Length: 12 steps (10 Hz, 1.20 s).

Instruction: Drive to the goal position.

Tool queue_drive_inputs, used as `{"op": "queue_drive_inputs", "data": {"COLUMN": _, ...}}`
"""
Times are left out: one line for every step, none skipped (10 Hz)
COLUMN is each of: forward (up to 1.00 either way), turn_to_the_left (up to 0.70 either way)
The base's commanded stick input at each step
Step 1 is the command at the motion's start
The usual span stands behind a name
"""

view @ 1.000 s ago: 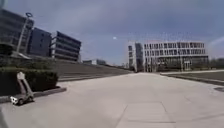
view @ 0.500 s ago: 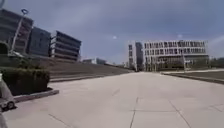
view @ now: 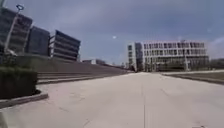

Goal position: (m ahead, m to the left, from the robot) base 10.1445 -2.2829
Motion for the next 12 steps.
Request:
{"op": "queue_drive_inputs", "data": {"forward": 1.00, "turn_to_the_left": 0.00}}
{"op": "queue_drive_inputs", "data": {"forward": 1.00, "turn_to_the_left": -0.17}}
{"op": "queue_drive_inputs", "data": {"forward": 0.99, "turn_to_the_left": -0.37}}
{"op": "queue_drive_inputs", "data": {"forward": 0.99, "turn_to_the_left": -0.17}}
{"op": "queue_drive_inputs", "data": {"forward": 0.99, "turn_to_the_left": 0.00}}
{"op": "queue_drive_inputs", "data": {"forward": 0.99, "turn_to_the_left": 0.00}}
{"op": "queue_drive_inputs", "data": {"forward": 1.00, "turn_to_the_left": -0.19}}
{"op": "queue_drive_inputs", "data": {"forward": 1.00, "turn_to_the_left": -0.33}}
{"op": "queue_drive_inputs", "data": {"forward": 1.00, "turn_to_the_left": -0.21}}
{"op": "queue_drive_inputs", "data": {"forward": 1.00, "turn_to_the_left": -0.05}}
{"op": "queue_drive_inputs", "data": {"forward": 1.00, "turn_to_the_left": 0.00}}
{"op": "queue_drive_inputs", "data": {"forward": 1.00, "turn_to_the_left": 0.00}}
